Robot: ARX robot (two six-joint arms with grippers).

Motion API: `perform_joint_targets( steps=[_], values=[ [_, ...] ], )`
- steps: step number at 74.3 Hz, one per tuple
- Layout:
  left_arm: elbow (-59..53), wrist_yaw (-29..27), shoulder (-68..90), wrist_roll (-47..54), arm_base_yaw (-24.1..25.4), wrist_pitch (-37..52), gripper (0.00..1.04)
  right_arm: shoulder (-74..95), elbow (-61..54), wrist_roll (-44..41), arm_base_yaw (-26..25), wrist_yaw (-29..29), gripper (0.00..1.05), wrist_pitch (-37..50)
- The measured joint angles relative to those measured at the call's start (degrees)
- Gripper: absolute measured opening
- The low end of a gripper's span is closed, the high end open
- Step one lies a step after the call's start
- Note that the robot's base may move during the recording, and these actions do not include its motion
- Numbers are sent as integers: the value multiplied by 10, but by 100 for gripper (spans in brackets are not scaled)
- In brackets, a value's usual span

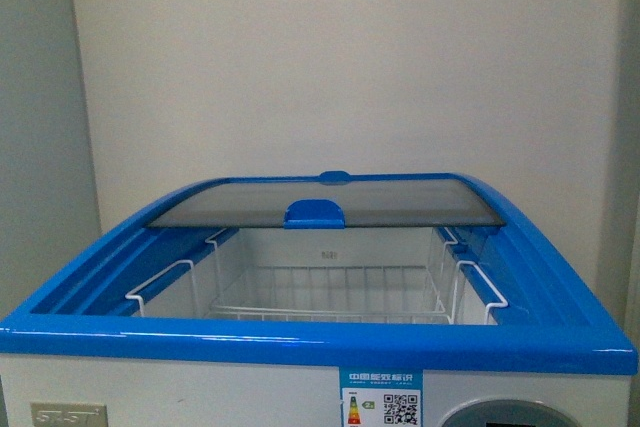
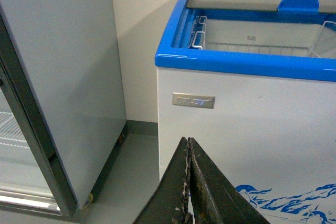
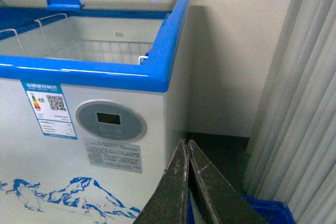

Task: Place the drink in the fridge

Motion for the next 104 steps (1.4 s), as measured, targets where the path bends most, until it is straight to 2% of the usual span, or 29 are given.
perform_joint_targets(
  steps=[31, 38, 56, 58, 80, 83, 89, 93, 96, 104],
  values=[
    [0, 0, 0, 0, 0, 0, 3, -67, -12, 0, 0, 0, 3, -43],
    [0, 0, 0, 0, 0, 0, 3, -146, -12, 0, 0, 0, 3, -139],
    [0, 0, 0, 0, 0, 0, 3, -166, -12, 0, 0, 0, 3, -144],
    [0, 0, 0, -1, 0, 0, 3, -166, -12, 0, 0, 0, 6, -144],
    [0, 0, 0, -1, 0, 0, 54, -166, -12, 0, 0, 0, 58, -144],
    [0, 0, 0, -1, 0, 0, 63, -166, -12, 0, 0, 0, 64, -144],
    [0, 0, 0, -1, 0, 0, 84, -166, -12, 0, 0, 0, 85, -144],
    [0, 0, 0, -1, 0, 0, 93, -166, -12, 0, 0, 0, 94, -144],
    [0, 0, 0, -1, 0, 0, 98, -166, -12, 0, 0, 0, 98, -144],
    [0, 0, 0, -1, 0, 0, 97, -166, -12, 0, 0, 0, 97, -144]
  ],
)
